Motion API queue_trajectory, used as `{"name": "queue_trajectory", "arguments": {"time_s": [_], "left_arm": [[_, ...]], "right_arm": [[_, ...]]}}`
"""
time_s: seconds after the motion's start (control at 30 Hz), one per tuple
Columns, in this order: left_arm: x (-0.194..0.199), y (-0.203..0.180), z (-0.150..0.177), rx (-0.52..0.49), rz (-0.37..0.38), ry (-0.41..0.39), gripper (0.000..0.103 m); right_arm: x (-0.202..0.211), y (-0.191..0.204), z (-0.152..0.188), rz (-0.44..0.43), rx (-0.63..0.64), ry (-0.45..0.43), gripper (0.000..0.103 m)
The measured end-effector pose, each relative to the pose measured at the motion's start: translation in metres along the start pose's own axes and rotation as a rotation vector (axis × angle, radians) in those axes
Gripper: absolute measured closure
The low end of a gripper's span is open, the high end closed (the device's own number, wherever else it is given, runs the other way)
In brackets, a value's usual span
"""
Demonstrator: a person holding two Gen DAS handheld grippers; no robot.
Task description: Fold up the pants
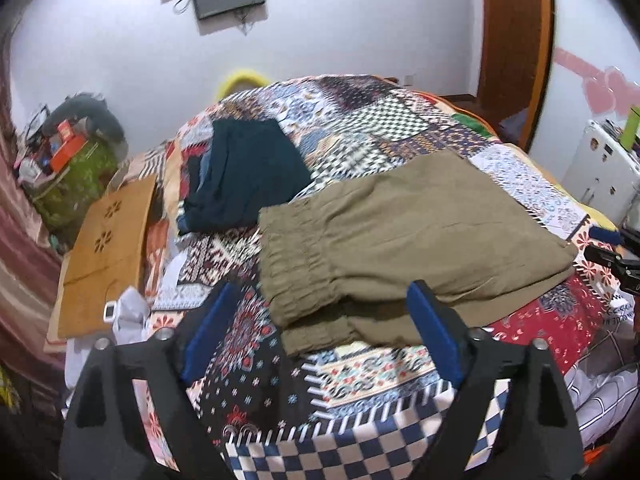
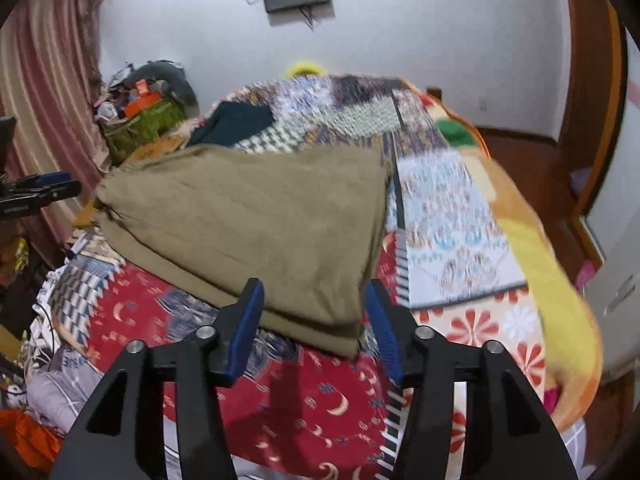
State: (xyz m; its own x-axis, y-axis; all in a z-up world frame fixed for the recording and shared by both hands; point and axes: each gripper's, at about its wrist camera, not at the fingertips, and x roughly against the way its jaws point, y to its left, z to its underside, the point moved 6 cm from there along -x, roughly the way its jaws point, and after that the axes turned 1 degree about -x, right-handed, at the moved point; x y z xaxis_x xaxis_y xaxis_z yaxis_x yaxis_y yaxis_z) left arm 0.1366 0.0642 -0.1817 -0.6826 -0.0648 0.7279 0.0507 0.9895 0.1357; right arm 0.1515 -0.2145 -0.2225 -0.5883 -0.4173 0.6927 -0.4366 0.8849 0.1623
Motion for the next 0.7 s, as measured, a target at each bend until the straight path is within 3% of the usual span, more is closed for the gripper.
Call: {"name": "queue_trajectory", "arguments": {"time_s": [0.17, 0.33, 0.53, 0.7], "left_arm": [[-0.015, -0.029, -0.006, -0.137, -0.013, 0.023, 0.009], [-0.035, -0.062, 0.005, -0.261, 0.024, 0.076, 0.009], [-0.054, -0.089, 0.011, -0.385, 0.018, 0.095, 0.009], [-0.064, -0.096, 0.005, -0.398, 0.070, 0.124, 0.011]], "right_arm": [[-0.002, 0.026, -0.018, -0.027, 0.072, -0.026, 0.037], [-0.024, 0.049, -0.024, -0.078, 0.127, 0.002, 0.037], [-0.050, 0.075, -0.018, -0.135, 0.195, 0.065, 0.037], [-0.066, 0.091, -0.016, -0.167, 0.244, 0.111, 0.037]]}}
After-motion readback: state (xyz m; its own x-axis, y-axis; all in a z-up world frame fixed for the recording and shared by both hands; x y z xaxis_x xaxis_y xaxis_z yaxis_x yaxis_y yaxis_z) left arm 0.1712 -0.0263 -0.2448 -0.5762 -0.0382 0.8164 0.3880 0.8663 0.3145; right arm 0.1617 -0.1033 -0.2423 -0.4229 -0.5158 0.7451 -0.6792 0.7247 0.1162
